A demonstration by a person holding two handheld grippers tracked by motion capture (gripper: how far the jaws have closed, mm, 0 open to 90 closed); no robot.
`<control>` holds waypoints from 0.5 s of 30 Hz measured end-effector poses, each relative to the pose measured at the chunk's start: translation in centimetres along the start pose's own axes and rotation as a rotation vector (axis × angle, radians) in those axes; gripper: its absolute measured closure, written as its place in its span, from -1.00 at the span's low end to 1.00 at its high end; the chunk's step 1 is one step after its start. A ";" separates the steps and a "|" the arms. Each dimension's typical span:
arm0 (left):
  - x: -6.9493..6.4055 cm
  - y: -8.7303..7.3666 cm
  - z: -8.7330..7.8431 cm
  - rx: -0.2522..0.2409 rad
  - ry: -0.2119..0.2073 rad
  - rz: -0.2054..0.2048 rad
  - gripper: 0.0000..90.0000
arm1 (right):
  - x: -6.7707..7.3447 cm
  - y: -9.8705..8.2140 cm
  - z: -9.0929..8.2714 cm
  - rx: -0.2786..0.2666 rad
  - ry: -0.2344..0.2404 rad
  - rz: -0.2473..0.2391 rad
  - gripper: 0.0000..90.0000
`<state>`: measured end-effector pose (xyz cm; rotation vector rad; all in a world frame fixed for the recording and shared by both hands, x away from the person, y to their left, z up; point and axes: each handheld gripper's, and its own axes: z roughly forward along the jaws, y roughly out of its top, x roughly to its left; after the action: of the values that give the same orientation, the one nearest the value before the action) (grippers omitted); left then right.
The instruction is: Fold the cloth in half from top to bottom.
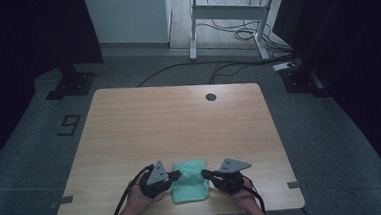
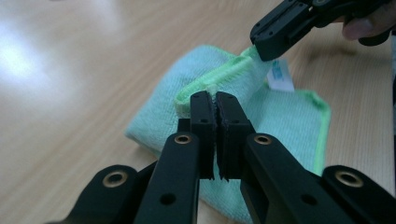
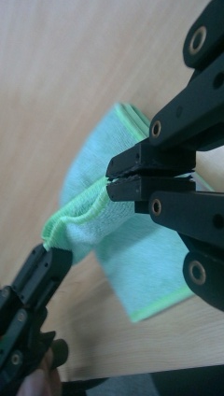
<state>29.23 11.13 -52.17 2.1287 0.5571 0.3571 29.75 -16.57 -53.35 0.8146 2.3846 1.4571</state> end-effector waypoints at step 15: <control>1.2 -0.2 2.8 0.092 0.023 -0.021 0.91 | -0.8 -0.5 2.2 0.094 -0.013 0.048 0.93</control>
<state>31.52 9.87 -53.85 2.2073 0.6191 0.3502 31.27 -15.61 -54.91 0.9061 2.4556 1.3613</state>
